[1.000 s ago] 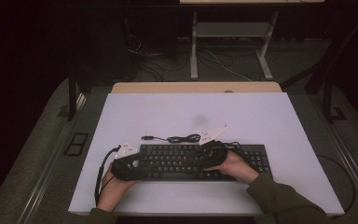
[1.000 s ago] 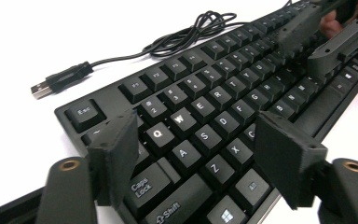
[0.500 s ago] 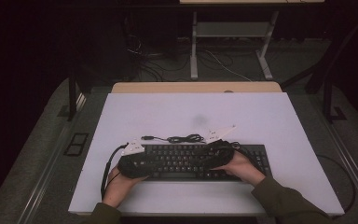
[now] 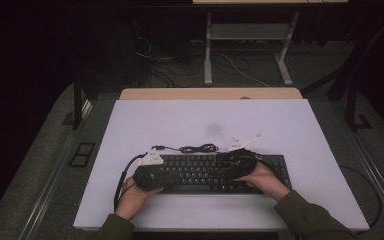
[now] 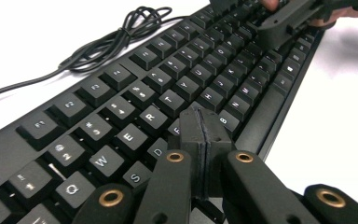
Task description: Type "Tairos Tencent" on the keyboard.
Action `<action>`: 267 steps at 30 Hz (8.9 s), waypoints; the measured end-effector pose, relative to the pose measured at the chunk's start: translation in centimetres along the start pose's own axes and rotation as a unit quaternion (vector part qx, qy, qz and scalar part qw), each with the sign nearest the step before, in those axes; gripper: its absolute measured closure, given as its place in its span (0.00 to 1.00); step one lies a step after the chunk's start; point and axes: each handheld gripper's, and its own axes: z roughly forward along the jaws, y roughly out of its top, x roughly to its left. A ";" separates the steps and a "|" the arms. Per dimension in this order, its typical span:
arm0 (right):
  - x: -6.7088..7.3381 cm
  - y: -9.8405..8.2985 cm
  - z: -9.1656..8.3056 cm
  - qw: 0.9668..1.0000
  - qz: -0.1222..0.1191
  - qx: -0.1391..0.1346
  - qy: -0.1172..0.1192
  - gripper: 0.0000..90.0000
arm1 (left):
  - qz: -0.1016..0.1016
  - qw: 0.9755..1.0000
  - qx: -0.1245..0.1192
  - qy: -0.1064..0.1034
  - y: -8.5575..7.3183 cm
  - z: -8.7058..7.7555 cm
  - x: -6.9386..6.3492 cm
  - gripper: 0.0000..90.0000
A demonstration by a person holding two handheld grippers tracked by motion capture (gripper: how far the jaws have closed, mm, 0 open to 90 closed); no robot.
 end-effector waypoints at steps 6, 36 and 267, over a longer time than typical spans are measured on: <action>-0.2 -0.3 -0.2 1.000 0.003 -0.006 -0.020 0.26 | 0.007 1.000 0.011 -0.008 0.0 0.3 0.0 0.99; -0.2 -0.5 -0.3 1.000 0.006 -0.007 -0.028 0.25 | 0.016 0.999 0.031 -0.012 -0.2 0.8 0.0 0.99; 1.3 0.7 1.2 0.998 -0.010 0.016 0.057 0.62 | -0.021 0.998 -0.032 0.057 -0.4 -1.7 1.3 0.53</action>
